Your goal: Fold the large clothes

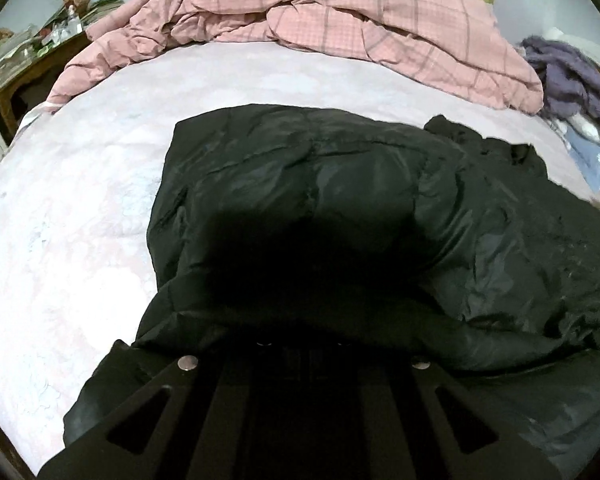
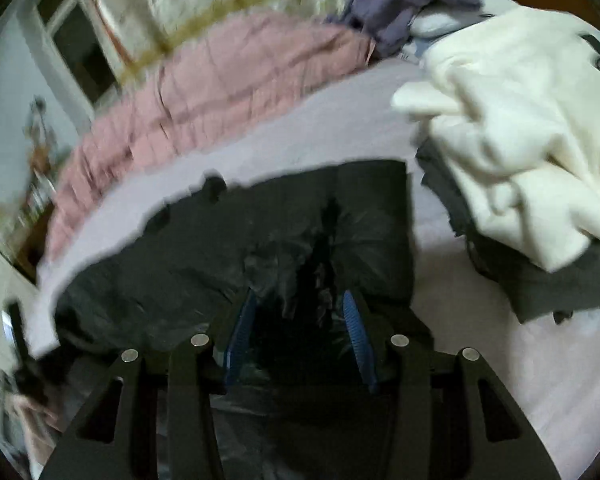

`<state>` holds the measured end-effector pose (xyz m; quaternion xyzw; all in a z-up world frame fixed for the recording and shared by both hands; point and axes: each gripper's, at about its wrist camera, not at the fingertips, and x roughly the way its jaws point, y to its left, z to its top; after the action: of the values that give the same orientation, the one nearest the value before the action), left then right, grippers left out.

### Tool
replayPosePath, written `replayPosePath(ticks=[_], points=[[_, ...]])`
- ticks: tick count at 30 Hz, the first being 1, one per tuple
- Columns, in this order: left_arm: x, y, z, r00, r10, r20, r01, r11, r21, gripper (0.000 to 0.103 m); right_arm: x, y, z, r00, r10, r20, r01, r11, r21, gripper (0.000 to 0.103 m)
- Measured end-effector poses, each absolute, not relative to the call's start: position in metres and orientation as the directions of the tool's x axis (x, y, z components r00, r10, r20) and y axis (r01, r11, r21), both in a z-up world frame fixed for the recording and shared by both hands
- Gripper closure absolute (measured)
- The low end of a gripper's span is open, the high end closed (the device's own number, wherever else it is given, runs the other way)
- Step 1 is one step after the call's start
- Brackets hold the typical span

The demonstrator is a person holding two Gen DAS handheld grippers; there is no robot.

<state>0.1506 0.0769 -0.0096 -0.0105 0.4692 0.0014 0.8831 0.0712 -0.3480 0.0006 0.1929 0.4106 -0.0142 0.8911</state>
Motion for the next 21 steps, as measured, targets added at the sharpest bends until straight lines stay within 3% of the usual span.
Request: replayPosePath(ticks=[1,3,4,9,16,17,20,21], points=[[0.150,0.074,-0.011,0.559,0.002,-0.829,-0.008,1.000,-0.002,0.101,0.079,-0.347,-0.004,0.636,0.136,-0.760,0.194,0.924,0.328,0.057],[0.150,0.073,-0.013,0.557,0.010,-0.830,-0.004,1.000,0.009,0.101,0.086,-0.348,-0.009,0.626,0.169,-0.761,0.197,0.910,0.364,0.088],[0.150,0.073,-0.012,0.557,0.009,-0.830,-0.005,1.000,0.008,0.101,0.088,-0.346,-0.009,0.625,0.178,-0.760,0.186,0.912,0.366,0.096],[0.149,0.077,-0.012,0.548,-0.015,-0.836,0.000,1.000,-0.018,0.101,0.072,-0.351,0.007,0.702,0.006,-0.712,0.258,0.930,0.261,0.098],[0.135,0.061,-0.004,0.522,-0.006,-0.853,0.105,0.993,0.057,0.095,0.078,-0.360,-0.006,0.648,-0.025,-0.761,0.314,0.920,0.236,0.098],[0.126,0.057,0.003,0.541,-0.023,-0.840,0.149,0.986,0.069,0.089,0.077,-0.360,-0.004,0.649,-0.061,-0.758,0.335,0.918,0.213,0.098],[0.098,0.057,0.028,0.591,-0.091,-0.802,0.224,0.973,0.055,0.050,0.076,-0.358,0.001,0.657,-0.107,-0.747,0.348,0.921,0.174,0.097],[0.092,0.060,0.033,0.599,-0.111,-0.793,0.222,0.975,0.031,0.042,0.074,-0.357,0.003,0.661,-0.107,-0.743,0.346,0.922,0.175,0.096]])
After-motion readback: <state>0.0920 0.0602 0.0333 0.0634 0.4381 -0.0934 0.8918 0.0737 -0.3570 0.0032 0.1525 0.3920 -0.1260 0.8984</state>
